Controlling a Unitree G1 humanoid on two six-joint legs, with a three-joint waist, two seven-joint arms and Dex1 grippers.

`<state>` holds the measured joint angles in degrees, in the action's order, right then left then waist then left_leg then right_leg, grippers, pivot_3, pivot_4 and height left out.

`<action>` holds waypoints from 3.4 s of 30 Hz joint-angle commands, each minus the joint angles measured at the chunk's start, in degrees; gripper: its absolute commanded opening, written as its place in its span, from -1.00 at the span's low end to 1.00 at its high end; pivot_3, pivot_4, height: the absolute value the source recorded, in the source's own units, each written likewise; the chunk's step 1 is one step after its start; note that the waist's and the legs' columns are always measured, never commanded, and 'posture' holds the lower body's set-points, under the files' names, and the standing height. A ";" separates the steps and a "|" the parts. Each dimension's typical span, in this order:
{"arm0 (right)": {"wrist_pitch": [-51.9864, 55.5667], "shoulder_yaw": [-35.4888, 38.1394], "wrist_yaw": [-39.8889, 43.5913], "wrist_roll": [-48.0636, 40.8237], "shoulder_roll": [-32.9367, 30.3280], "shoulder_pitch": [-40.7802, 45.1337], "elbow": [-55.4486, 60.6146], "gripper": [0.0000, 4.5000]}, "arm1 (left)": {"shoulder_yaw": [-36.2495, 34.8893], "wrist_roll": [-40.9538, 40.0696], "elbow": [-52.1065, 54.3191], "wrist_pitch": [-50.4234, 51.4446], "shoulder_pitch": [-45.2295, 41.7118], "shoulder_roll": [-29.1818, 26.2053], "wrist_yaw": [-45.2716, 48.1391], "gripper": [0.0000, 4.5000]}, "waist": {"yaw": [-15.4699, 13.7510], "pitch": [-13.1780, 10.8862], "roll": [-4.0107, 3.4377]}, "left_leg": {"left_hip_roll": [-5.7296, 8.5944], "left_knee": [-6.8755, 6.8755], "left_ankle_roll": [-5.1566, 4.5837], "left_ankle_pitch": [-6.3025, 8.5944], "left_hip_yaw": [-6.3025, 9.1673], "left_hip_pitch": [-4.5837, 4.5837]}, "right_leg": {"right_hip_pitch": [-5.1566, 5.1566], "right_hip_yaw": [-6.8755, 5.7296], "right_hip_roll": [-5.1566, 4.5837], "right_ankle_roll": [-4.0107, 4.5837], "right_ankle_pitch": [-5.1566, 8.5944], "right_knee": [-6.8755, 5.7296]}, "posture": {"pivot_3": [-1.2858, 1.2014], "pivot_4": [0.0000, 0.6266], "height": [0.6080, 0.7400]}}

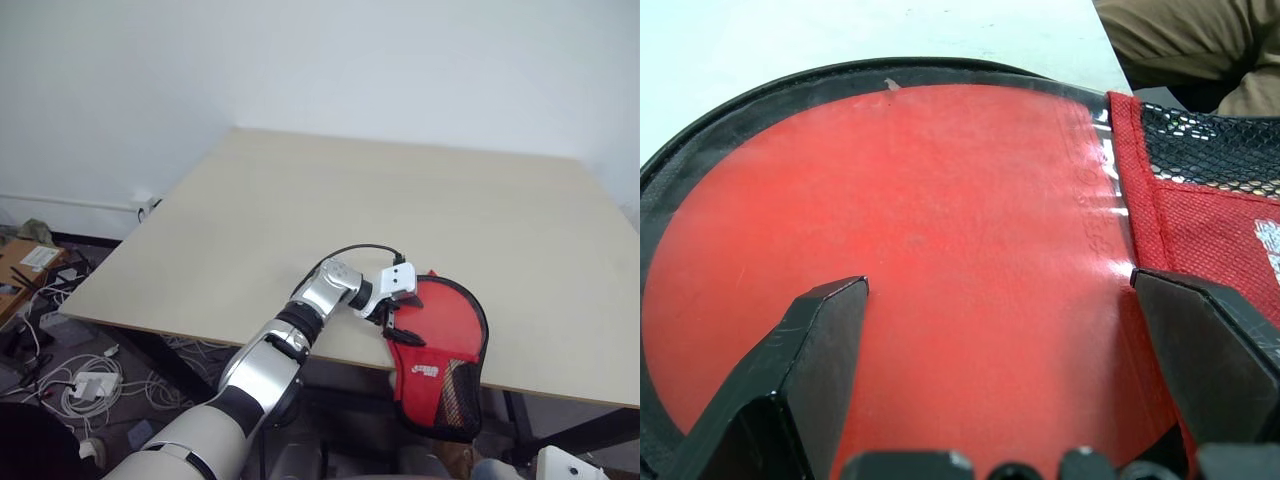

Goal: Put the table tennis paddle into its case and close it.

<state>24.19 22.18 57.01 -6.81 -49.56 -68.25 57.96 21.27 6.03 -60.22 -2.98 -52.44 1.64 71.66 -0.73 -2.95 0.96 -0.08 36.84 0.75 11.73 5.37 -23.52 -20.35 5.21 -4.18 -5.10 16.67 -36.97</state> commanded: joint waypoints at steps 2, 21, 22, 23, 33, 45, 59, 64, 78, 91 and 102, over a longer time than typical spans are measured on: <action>-4.75 -5.39 -0.88 -3.72 -3.16 4.45 2.04 -0.83 | 0.80 1.78 -1.62 0.96 0.45 -0.30 -0.54 1.00 | 0.01 0.02 0.09 | -0.01 0.00 0.00 0.00 0.00 0.01 | 0.00 0.00 0.01 0.00 0.00 0.00 | 0.03 -1.00 1.00; 4.58 -13.33 -24.97 -38.01 -32.00 39.14 2.04 -0.83 | 1.42 2.10 -0.77 1.71 0.10 -0.78 0.20 1.00 | 0.22 0.09 0.10 | -0.04 0.04 -0.25 -0.15 0.01 -0.01 | 0.02 0.01 0.05 -0.02 -0.04 0.00 | 0.03 -1.00 1.00; 5.03 -10.68 -26.08 -40.50 -33.51 38.36 2.04 -0.83 | 1.40 2.10 -0.81 1.73 0.04 -0.76 0.15 1.00 | 0.21 0.12 0.09 | -0.03 0.02 -0.25 -0.15 0.00 -0.02 | 0.02 0.02 0.03 -0.02 -0.04 0.01 | 0.03 -1.00 1.00; 6.06 -6.89 -27.06 -44.67 -34.50 37.58 2.04 -0.68 | 1.41 2.14 -0.81 1.66 0.05 -0.81 0.09 1.00 | 0.20 0.11 0.10 | -0.05 0.01 -0.25 -0.15 0.01 -0.02 | 0.01 0.01 0.05 -0.01 -0.04 0.02 | 0.03 -1.00 1.00; 9.19 7.05 -38.55 -65.98 -38.54 38.38 2.04 0.91 | 1.38 2.30 -1.37 1.07 -0.33 -0.64 -0.57 1.00 | 0.22 0.15 0.13 | -0.06 0.04 -0.26 -0.15 -0.01 -0.04 | 0.02 0.04 0.03 0.01 -0.05 0.02 | 0.03 -1.00 1.00; 10.64 -17.42 -56.72 -54.22 -18.93 56.92 -14.18 0.99 | 0.35 1.65 -1.52 1.30 -0.57 -1.50 -1.40 1.00 | 0.60 0.18 0.52 | -0.05 0.01 -0.31 -0.14 -0.21 -0.06 | 0.01 0.13 -0.06 0.15 -0.26 0.25 | 0.03 -1.00 1.00; 19.42 -16.32 -57.55 -42.66 5.42 66.17 -35.91 0.99 | -9.21 -4.41 -4.16 8.22 -6.94 -3.29 -0.48 1.00 | 0.87 0.13 0.03 | -0.18 -0.08 -0.43 -0.22 -0.26 -0.09 | -0.07 0.27 0.24 -0.05 -0.39 0.13 | 0.03 -1.00 1.00; 23.80 -17.01 -56.45 -40.14 9.99 72.66 -41.71 0.99 | -11.98 -6.54 -3.52 11.05 -8.21 -5.18 2.61 1.00 | 0.86 0.11 -0.06 | -0.18 -0.09 -0.44 -0.23 -0.25 -0.10 | -0.07 0.26 0.25 -0.07 -0.40 0.12 | 0.03 -1.00 1.00; 37.44 -15.00 -51.88 -39.11 17.04 76.98 -44.26 -0.21 | -14.14 -8.42 0.13 16.79 -7.53 -6.80 3.73 1.00 | 0.86 0.11 -0.12 | -0.16 -0.13 -0.45 -0.24 -0.21 -0.07 | -0.06 0.26 0.27 -0.08 -0.40 0.06 | 0.03 -1.00 1.00; 34.73 -3.46 -59.30 -36.51 32.49 85.23 -45.74 -0.99 | -14.05 -9.15 6.03 22.28 -5.35 -8.29 4.37 1.00 | 2.97 0.08 -0.33 | -0.25 -0.29 -0.47 -0.29 -0.18 -0.06 | -0.21 0.28 0.38 -0.08 -0.41 -0.11 | 0.03 -1.00 1.00; 20.38 6.08 -71.53 -27.13 35.61 95.70 -59.86 -0.99 | -14.96 -13.23 10.56 28.11 -5.25 -9.16 5.18 1.00 | 3.53 -0.07 -0.64 | -0.19 -0.34 -0.48 -0.31 -0.14 -0.07 | -0.23 0.30 0.34 -0.06 -0.42 -0.12 | 0.03 -1.00 1.00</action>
<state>48.37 26.32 -13.16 -35.17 -13.83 24.70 -1.96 7.45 -5.57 -52.18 24.49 -56.62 -7.13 76.24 2.81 -3.02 0.32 -0.26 36.46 0.25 11.39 5.22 -23.58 -20.58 5.52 -3.84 -5.15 16.23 -37.10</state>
